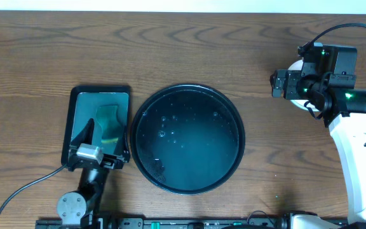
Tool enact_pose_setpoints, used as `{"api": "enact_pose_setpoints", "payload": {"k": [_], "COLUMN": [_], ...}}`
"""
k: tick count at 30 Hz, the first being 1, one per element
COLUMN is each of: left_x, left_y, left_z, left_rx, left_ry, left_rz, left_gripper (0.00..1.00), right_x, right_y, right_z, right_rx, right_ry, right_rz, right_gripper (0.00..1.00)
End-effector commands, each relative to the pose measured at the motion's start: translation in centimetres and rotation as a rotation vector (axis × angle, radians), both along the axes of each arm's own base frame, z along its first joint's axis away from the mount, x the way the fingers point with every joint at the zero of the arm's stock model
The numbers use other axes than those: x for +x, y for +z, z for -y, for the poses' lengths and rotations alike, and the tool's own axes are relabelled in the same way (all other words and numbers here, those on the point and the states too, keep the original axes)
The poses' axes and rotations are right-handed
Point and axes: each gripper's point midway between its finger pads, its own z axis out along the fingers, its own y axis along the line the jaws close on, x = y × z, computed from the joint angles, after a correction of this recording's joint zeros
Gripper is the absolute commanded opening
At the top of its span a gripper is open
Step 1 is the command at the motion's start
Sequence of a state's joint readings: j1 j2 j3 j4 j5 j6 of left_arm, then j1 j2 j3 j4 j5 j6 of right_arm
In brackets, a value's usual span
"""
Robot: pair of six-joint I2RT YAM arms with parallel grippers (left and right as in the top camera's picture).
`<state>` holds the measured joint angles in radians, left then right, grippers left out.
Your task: Clean dirty plates on tray and stack at the side
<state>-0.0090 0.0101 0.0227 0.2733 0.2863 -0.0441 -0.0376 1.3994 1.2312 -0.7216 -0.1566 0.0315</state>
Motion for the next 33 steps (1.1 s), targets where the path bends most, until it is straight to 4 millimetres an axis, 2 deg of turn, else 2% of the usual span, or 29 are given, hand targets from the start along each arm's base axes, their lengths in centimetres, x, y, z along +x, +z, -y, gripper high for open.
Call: {"api": "enact_pose_setpoints", "payload": {"k": [1, 3, 5, 12, 33], "left_x": [0.1, 0.2, 0.3, 0.3, 0.3], "left_y": [-0.6, -0.9, -1.9, -8.6, -8.5], "left_z": [0.1, -0.1, -0.1, -0.1, 0.1], "left_rx": [0.017, 0.015, 0.016, 0.009, 0.009], "left_ry": [0.002, 0.009, 0.009, 0.006, -0.001], "left_rz": [-0.002, -0.013, -0.057, -0.338, -0.332], "left_gripper": [0.81, 0.81, 0.81, 0.81, 0.81], "right_x": [0.2, 0.2, 0.2, 0.2, 0.2], "right_y": [0.4, 0.4, 0.4, 0.4, 0.4], "right_z": [-0.2, -0.2, -0.2, -0.2, -0.2], "right_rx": [-0.011, -0.011, -0.011, -0.011, -0.011], "right_ry": [0.015, 0.015, 0.015, 0.015, 0.015], "right_rz": [0.012, 0.012, 0.012, 0.012, 0.012], "right_gripper": [0.99, 0.99, 0.99, 0.99, 0.99]}}
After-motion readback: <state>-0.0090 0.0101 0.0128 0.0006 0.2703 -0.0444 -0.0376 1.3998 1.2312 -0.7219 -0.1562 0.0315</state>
